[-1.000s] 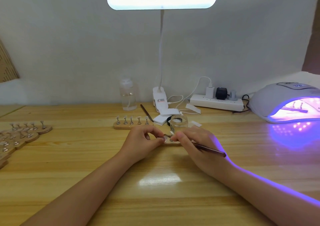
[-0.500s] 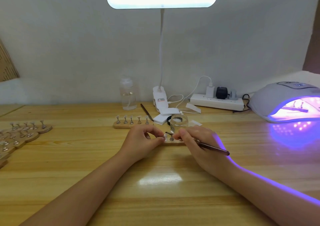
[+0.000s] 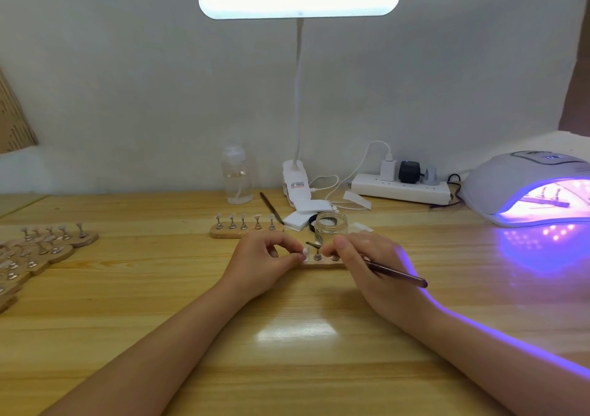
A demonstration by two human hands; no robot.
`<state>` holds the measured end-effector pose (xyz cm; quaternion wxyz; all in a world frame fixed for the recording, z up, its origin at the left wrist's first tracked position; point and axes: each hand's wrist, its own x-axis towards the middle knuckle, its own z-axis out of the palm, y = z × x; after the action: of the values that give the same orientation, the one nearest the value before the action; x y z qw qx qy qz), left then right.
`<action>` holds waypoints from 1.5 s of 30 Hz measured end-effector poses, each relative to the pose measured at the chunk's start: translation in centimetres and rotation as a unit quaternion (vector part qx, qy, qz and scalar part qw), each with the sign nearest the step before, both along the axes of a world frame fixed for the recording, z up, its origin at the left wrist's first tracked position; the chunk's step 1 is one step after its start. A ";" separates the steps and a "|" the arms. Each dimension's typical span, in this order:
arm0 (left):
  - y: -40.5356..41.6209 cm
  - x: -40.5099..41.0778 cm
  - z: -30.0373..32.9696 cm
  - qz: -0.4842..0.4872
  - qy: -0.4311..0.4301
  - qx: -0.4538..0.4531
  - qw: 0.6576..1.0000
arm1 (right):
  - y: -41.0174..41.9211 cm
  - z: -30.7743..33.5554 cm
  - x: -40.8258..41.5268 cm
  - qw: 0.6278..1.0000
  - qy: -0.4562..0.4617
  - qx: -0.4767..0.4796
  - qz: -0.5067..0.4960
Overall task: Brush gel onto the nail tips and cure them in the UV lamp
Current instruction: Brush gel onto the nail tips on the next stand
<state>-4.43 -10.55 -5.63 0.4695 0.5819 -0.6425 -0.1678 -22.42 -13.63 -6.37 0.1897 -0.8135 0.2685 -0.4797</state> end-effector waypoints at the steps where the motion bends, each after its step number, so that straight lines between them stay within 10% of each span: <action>1: 0.0 0.0 0.0 0.000 0.000 -0.001 1.000 | 0.0 0.0 0.0 1.000 0.006 0.002 0.005; 45: -0.3 0.1 -0.4 -0.030 0.018 -0.017 0.999 | 0.1 0.0 0.1 0.999 -0.038 0.025 0.019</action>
<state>-4.29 -10.88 -6.02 0.4857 0.5513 -0.6539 -0.1805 -22.35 -13.52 -6.35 0.2292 -0.7946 0.2577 -0.4997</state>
